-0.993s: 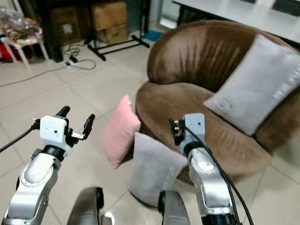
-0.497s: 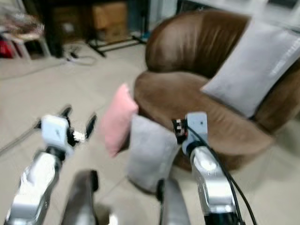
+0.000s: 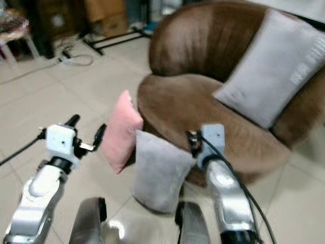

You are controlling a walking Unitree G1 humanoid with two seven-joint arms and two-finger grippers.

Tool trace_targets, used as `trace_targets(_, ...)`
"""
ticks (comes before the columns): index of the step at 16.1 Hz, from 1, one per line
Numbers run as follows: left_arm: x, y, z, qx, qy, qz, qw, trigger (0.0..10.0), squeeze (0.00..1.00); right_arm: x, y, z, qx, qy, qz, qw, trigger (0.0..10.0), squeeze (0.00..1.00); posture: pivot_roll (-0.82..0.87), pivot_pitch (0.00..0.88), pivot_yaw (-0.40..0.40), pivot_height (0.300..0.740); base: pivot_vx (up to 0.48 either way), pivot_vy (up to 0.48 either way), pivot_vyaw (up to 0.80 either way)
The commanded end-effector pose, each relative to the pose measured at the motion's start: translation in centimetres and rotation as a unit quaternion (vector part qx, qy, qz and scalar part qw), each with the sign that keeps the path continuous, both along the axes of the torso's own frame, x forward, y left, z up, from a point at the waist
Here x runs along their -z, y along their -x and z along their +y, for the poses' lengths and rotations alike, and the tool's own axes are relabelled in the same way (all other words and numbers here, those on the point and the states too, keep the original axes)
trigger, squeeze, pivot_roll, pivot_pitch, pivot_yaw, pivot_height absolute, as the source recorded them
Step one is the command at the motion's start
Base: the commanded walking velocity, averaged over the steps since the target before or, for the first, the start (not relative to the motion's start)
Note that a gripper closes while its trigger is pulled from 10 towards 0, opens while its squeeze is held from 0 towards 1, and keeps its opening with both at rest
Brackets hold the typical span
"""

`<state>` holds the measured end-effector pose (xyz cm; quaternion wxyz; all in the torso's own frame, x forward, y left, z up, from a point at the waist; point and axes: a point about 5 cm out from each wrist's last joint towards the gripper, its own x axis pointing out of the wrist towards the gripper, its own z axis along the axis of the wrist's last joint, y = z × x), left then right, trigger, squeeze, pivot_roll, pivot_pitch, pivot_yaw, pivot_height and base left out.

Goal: Move the pillow to the sofa from floor

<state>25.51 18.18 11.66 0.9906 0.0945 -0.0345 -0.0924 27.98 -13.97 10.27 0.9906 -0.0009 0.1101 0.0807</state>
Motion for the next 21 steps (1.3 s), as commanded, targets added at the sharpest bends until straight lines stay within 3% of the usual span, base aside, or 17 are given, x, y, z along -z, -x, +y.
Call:
trace_targets(1, -0.3, -0.2, -0.8, 0.015, 0.004, -0.007, 1.000, 10.0, 0.00, 0.2, 0.3, -1.3, 0.014, 0.016, 0.002, 1.000, 10.0, 0.00, -0.03, 0.000, -0.056, 0.517, 0.356, 0.000, 0.00)
trace_targets(7, -0.4, -0.3, -0.7, 0.014, 0.003, -0.008, 1.000, 10.0, 0.00, 0.3, 0.2, -1.2, -0.016, 0.035, 0.006, 0.999, 10.0, 0.00, -0.02, 0.000, -0.055, 0.517, 0.341, 0.000, 0.64)
trace_targets(13, -0.4, -0.4, -0.7, 0.013, -0.003, -0.007, 1.000, 10.0, 0.00, 0.5, 0.0, -1.9, -0.012, 0.042, 0.010, 0.999, 10.0, 0.00, -0.03, 0.000, -0.050, 0.517, 0.146, 0.000, 0.00)
trace_targets(16, 0.5, -0.8, -1.2, 0.061, -0.014, 0.022, 0.998, 10.0, 0.00, 1.5, -0.5, -2.2, -0.027, 0.008, 0.028, 0.999, 10.0, 0.00, -0.03, 0.000, -0.045, 0.492, 0.000, 0.000, 0.00)
trace_targets(18, 1.5, -1.2, -1.7, 0.097, -0.030, 0.045, 0.994, 10.0, 0.00, 3.3, -1.1, -2.1, -0.043, 0.013, 0.055, 0.997, 10.0, 0.00, -0.04, 0.000, -0.040, 0.477, 0.000, 0.000, 0.00)
trace_targets(21, 1.9, -1.5, -2.0, 0.121, -0.034, 0.059, 0.990, 10.0, 0.00, 4.0, -1.4, -1.5, -0.078, 0.012, 0.063, 0.995, 10.0, 0.00, -0.04, 0.000, -0.026, 0.452, 0.000, 0.000, 0.00)
